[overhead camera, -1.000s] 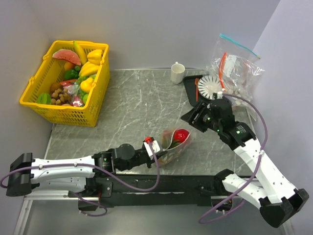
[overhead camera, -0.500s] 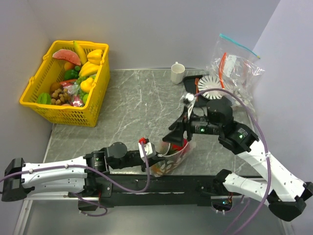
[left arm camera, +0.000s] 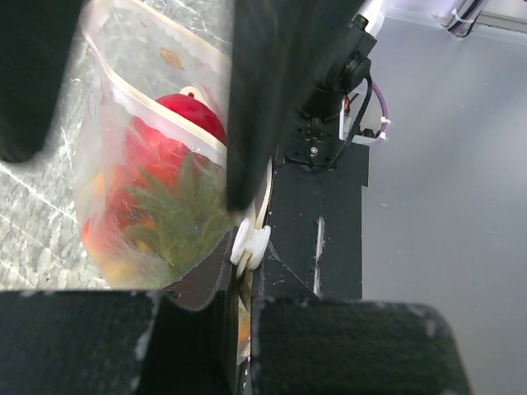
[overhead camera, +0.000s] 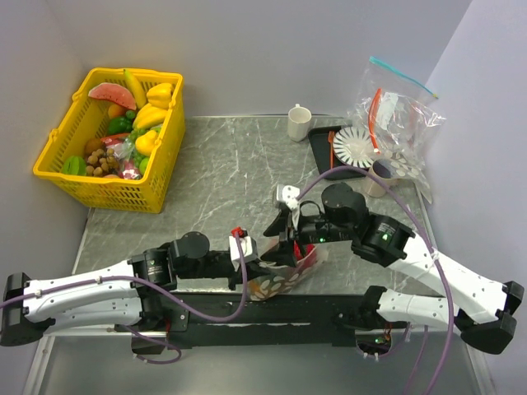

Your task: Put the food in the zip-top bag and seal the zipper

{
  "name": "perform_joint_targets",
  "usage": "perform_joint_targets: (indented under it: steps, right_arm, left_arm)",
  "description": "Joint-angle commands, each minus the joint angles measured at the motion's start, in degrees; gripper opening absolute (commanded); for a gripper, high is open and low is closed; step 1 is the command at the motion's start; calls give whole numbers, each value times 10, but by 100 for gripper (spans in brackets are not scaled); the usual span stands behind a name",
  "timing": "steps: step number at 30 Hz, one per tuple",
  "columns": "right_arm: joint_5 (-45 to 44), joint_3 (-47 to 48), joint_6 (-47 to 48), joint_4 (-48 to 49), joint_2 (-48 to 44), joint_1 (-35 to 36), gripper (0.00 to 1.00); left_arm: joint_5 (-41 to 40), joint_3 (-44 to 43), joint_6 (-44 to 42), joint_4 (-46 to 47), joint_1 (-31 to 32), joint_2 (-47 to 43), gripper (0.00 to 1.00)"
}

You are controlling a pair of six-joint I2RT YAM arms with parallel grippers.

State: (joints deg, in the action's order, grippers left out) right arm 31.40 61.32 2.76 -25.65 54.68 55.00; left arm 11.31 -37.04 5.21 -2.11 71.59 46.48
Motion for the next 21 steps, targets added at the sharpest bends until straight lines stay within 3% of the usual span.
perform_joint_targets:
  steps: [1,21]
  right_arm:
    - [-30,-23,51,50,-11,30,66]
    - [13,-62,51,64,-50,35,67]
  left_arm:
    - [3,-40,-1,-13,-1,-2,1]
    - [-22,-52,-18,-33,-1,18,1]
